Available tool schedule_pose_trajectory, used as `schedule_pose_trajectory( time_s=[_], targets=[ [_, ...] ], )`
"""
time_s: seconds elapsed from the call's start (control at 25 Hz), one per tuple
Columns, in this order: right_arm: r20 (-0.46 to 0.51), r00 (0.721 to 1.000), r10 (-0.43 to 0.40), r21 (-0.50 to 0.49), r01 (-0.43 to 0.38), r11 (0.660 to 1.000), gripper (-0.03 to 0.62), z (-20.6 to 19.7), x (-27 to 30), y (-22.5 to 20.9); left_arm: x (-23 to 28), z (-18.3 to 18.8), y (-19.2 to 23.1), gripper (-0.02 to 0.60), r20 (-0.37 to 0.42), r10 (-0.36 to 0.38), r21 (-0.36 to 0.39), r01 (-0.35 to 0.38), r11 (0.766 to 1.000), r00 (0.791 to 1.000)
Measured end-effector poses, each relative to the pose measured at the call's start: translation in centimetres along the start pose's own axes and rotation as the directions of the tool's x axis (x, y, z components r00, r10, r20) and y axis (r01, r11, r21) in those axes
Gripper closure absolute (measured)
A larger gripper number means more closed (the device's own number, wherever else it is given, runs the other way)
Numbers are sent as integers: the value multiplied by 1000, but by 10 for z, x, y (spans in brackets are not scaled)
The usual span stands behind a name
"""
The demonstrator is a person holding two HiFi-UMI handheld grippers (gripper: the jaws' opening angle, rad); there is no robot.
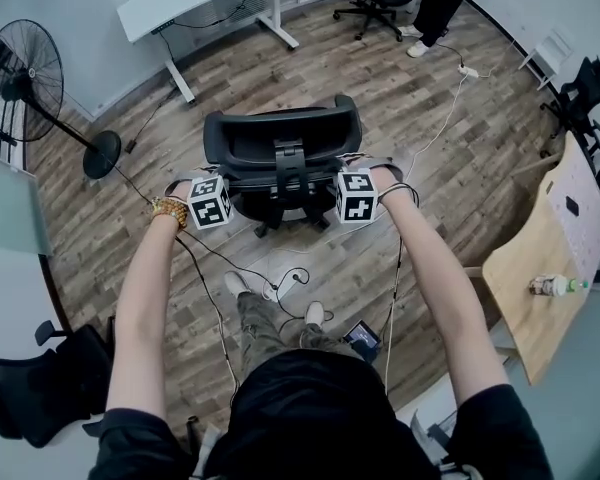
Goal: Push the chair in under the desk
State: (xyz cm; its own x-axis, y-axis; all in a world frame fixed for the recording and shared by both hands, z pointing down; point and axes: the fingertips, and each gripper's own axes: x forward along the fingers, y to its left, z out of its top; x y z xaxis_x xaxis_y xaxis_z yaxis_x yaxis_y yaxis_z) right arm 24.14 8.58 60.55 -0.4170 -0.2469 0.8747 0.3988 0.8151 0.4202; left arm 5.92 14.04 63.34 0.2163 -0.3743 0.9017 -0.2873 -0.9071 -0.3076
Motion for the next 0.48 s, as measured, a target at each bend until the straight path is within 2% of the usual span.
schedule_pose_trajectory(
  time_s=[0.16, 0.48],
  targets=[
    [34, 999, -36, -8, 37, 999, 493, -1, 4, 2, 1, 2, 0, 468, 0, -24, -2, 24, 1000, 1000],
    [30, 1000, -4, -4, 4, 1000, 497, 1, 7, -1, 1, 0, 2, 468, 11, -11, 5, 11, 1000, 1000]
  ],
)
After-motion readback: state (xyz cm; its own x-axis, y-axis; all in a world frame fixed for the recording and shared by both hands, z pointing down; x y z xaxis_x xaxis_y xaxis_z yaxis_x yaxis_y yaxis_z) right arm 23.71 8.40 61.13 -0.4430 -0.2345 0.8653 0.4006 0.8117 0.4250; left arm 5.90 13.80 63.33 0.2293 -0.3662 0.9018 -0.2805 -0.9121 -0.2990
